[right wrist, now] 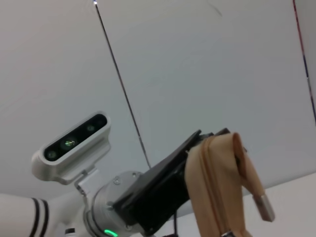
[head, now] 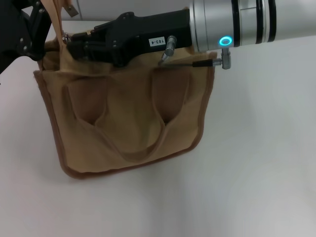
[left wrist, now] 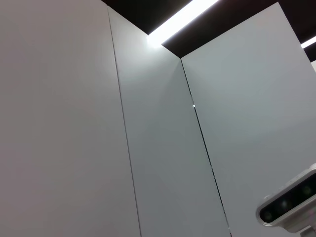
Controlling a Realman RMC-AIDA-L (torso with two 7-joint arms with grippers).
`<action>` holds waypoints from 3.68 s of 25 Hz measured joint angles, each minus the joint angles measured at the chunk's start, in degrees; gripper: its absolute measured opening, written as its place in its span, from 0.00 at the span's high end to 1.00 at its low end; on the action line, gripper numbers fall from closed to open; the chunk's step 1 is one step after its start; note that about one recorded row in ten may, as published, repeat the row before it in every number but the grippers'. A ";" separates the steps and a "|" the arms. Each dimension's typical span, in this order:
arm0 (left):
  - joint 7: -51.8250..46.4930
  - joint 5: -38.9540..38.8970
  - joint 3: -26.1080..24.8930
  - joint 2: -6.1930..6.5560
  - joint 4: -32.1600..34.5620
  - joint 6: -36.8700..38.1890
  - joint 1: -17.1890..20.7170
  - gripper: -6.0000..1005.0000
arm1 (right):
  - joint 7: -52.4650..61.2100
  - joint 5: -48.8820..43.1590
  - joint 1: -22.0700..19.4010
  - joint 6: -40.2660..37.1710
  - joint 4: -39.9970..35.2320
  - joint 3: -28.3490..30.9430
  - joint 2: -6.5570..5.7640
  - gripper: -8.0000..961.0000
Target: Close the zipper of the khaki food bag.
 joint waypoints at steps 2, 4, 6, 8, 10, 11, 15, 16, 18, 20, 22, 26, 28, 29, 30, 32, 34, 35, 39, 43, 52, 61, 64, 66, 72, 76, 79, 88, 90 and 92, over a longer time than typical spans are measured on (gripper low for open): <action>0.00 -0.02 0.00 0.00 0.00 0.05 0.03 0.97 | 0.00 0.14 -0.04 -0.67 -0.07 -0.01 0.00 0.79; 0.00 -0.02 -0.05 0.00 0.00 0.10 0.04 0.97 | 0.00 0.15 -0.10 -1.38 -0.12 -0.02 -0.03 0.84; -0.01 -0.04 -0.18 0.00 0.00 0.12 0.09 0.97 | 0.07 0.11 -0.19 -1.67 -0.13 -0.04 -0.10 0.88; -0.01 -0.08 -0.28 0.00 0.00 0.16 0.15 0.97 | 0.13 0.04 -0.49 -1.89 -0.13 -0.05 -0.19 0.93; -0.03 -0.12 -0.34 0.00 0.00 0.18 0.23 0.97 | 0.20 -0.01 -0.86 -2.22 -0.13 0.10 -0.28 0.97; -0.03 -0.12 -0.34 0.00 0.00 0.18 0.23 0.97 | 0.20 -0.01 -0.86 -2.22 -0.13 0.10 -0.28 0.98; -0.05 -0.13 -0.40 0.00 0.00 0.09 0.31 0.97 | 0.21 -0.13 -1.26 -3.42 -0.16 0.38 -0.41 0.98; -0.05 -0.13 -0.41 0.00 0.00 0.03 0.34 0.97 | 0.10 -0.30 -1.48 -3.55 -0.37 0.42 -0.42 0.98; -0.06 -0.13 -0.42 0.00 0.00 -0.03 0.40 0.97 | -0.13 -0.93 -1.79 -3.62 -0.82 0.46 -0.44 0.98; -0.07 -0.13 -0.43 0.00 0.00 -0.07 0.44 0.97 | -0.21 -1.52 -1.99 -3.63 -1.15 0.50 -0.44 0.99; -0.08 -0.13 -0.44 0.00 0.00 -0.11 0.45 0.97 | -0.24 -1.70 -2.23 -3.63 -1.23 0.59 -0.43 0.99; -0.08 -0.14 -0.44 0.06 0.00 -0.16 0.53 0.97 | -0.24 -2.53 -2.92 -3.82 -1.46 1.28 -0.47 0.99; -0.01 -0.15 -0.48 0.07 0.00 -0.24 0.54 0.97 | -0.25 -2.94 -3.48 -3.82 -1.73 1.77 -0.47 0.99; 0.06 -0.17 -0.50 0.07 0.00 -0.34 0.58 0.97 | -0.26 -3.14 -3.68 -3.85 -1.81 2.04 -0.47 0.99; 0.14 -0.19 -0.52 0.06 0.00 -0.45 0.63 0.97 | -0.26 -3.31 -3.82 -3.92 -1.85 2.36 -0.47 0.99; 0.29 -0.23 -0.55 0.03 -0.01 -0.69 0.77 0.97 | -0.27 -3.58 -4.05 -4.08 -1.95 2.83 -0.47 0.99; 0.37 -0.31 -0.58 0.02 -0.04 -0.89 0.91 0.97 | -0.26 -3.91 -4.38 -4.12 -2.09 3.27 -0.46 0.99; 0.37 -0.33 -0.61 0.02 -0.04 -1.01 0.96 0.97 | -0.26 -4.05 -4.55 -4.16 -2.18 3.52 -0.46 0.99; 0.39 -1.11 -0.79 -0.06 -0.12 -1.82 1.50 0.97 | -0.27 -4.46 -5.28 -4.79 -2.29 4.82 -0.52 0.99; 0.40 -1.68 -0.81 -0.04 -1.23 -1.73 1.68 0.97 | -1.37 -3.56 -5.53 -5.27 -2.26 5.36 -0.48 0.97; 0.44 -1.69 -0.36 -0.09 -1.51 -0.05 1.33 0.97 | -2.59 -1.07 -2.87 -3.01 -0.54 4.25 -0.08 0.88; 0.45 -1.69 -0.09 -0.09 -1.58 0.45 1.16 0.97 | -3.58 1.98 -1.17 0.16 -0.02 0.02 0.00 0.72; 0.41 -1.67 -0.06 -0.09 -1.58 0.49 1.09 0.97 | -3.57 2.13 -0.77 0.61 0.17 -0.48 0.00 0.69; 0.39 -1.57 -0.01 -0.09 -1.59 0.57 1.06 0.97 | -3.47 2.18 -0.43 1.10 0.43 -1.02 0.00 0.69; 0.44 -1.48 0.71 -0.14 -1.67 0.66 0.95 0.97 | -3.41 2.26 -0.09 2.51 0.53 -2.83 0.00 0.76; 0.37 -1.52 0.68 -0.09 -1.67 0.72 0.91 0.97 | -3.39 2.21 -0.14 2.32 0.36 -2.74 -0.01 0.82; 0.34 -1.55 0.41 -0.09 -1.67 0.76 0.89 0.97 | -3.05 2.02 -0.52 2.04 0.18 -2.41 -0.12 0.84; 0.43 -1.64 0.18 -0.07 -1.67 0.45 1.21 0.97 | -3.02 1.74 -1.75 1.87 -0.52 -2.28 -0.26 0.88; 0.44 -1.65 -0.27 -0.01 -1.67 0.39 1.37 0.97 | -2.94 1.59 -2.19 1.81 -1.04 -2.28 -0.31 0.88; 0.44 -1.66 -0.44 0.01 -1.67 0.34 1.41 0.97 | -2.72 1.23 -2.58 1.72 -1.43 -2.29 -0.35 0.88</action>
